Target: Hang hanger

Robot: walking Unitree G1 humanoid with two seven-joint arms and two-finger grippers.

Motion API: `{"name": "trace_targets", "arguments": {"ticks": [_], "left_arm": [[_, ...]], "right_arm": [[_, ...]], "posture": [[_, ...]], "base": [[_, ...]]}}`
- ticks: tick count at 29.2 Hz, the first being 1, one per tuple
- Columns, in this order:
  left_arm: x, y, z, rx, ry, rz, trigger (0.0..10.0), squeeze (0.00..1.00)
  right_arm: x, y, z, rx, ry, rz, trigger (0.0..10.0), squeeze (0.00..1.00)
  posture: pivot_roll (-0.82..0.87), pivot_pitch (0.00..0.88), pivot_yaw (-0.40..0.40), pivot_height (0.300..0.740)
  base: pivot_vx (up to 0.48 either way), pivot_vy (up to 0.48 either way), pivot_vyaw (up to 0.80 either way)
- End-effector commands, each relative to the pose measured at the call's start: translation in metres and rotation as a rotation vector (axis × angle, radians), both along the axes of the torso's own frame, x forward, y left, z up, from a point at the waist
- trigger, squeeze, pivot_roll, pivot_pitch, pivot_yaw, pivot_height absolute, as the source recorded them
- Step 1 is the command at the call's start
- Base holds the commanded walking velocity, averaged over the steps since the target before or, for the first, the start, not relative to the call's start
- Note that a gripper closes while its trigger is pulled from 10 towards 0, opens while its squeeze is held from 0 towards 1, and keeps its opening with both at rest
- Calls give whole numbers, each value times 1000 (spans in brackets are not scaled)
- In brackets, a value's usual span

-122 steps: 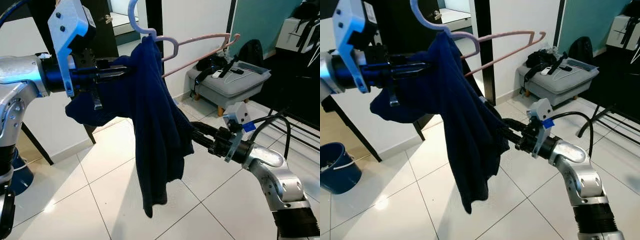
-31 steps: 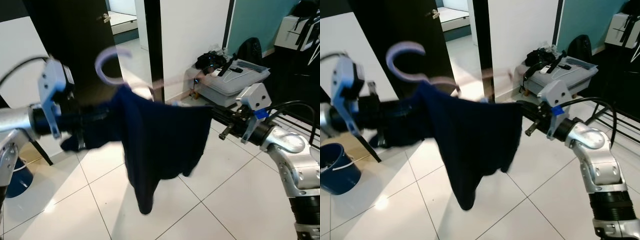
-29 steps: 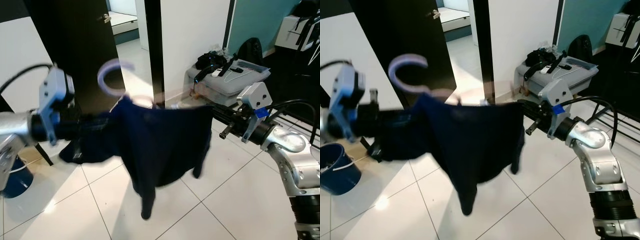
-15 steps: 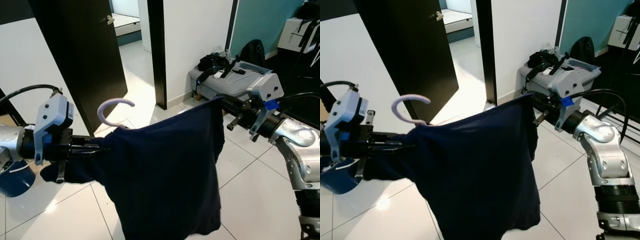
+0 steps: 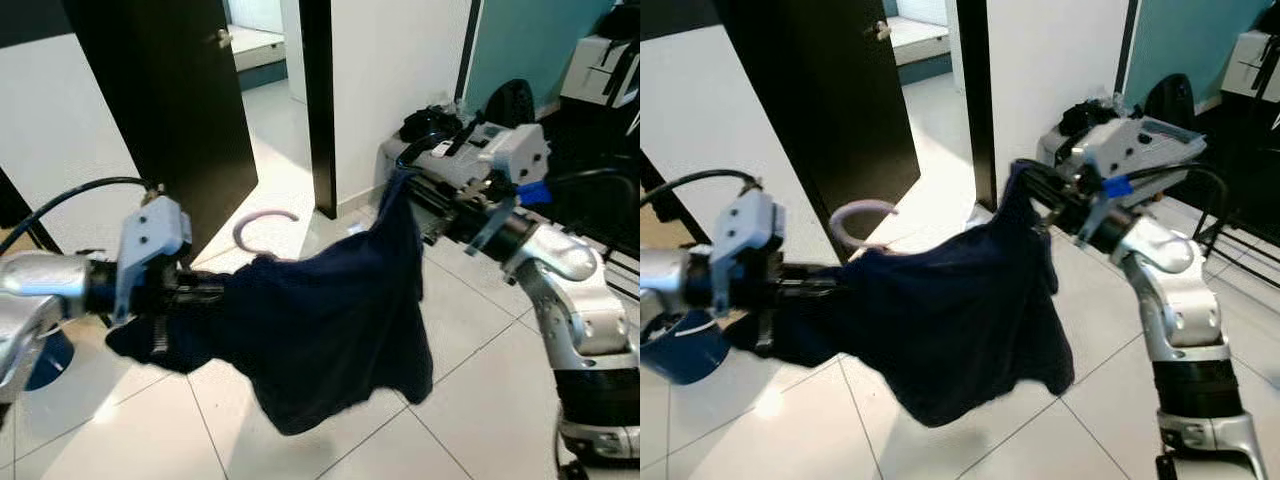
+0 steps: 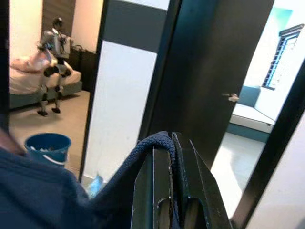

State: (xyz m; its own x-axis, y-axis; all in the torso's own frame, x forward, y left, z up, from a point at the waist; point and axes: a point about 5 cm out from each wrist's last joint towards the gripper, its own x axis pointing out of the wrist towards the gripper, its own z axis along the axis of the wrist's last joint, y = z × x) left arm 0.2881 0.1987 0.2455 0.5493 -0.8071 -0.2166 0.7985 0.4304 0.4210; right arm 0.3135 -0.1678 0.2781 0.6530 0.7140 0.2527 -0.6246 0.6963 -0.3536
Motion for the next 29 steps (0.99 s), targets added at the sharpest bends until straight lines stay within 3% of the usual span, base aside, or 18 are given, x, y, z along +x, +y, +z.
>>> {"name": "trace_targets", "arguments": {"ticks": [1, 6, 9, 13, 17, 25, 29], "left_arm": [[13, 3, 3, -22, -45, 126, 10000, 0], [30, 16, 15, -112, -135, 335, 10000, 0], [31, 19, 18, -120, -150, 362, 10000, 0], [29, 39, 24, -87, -196, 438, 10000, 0], [28, 45, 24, -78, -209, 463, 10000, 0], [27, 39, 17, -74, -220, 468, 10000, 0], [23, 14, 9, -114, -195, 366, 10000, 0]], "right_arm": [[-5, 14, 5, 21, -9, 67, 0, 0], [-13, 21, -4, -20, 22, 131, 0, 0], [-13, 20, -6, -30, 27, 129, 0, 0], [-7, 2, -10, -82, 42, 21, 0, 0], [-2, -8, -12, -100, 53, -47, 0, 0], [10, -21, -13, -90, 65, -179, 0, 0], [15, -18, -11, -68, 52, -213, 0, 0]], "posture": [[-59, 0, 89, 740], [-59, 0, 89, 740], [-59, 0, 89, 740], [-60, 0, 84, 740], [-54, 0, 80, 740], [-47, 0, 74, 740], [-48, 0, 73, 740]], "base": [[0, 0, 0], [0, 0, 0], [0, 0, 0], [0, 0, 0], [0, 0, 0], [0, 0, 0], [0, 0, 0]]}}
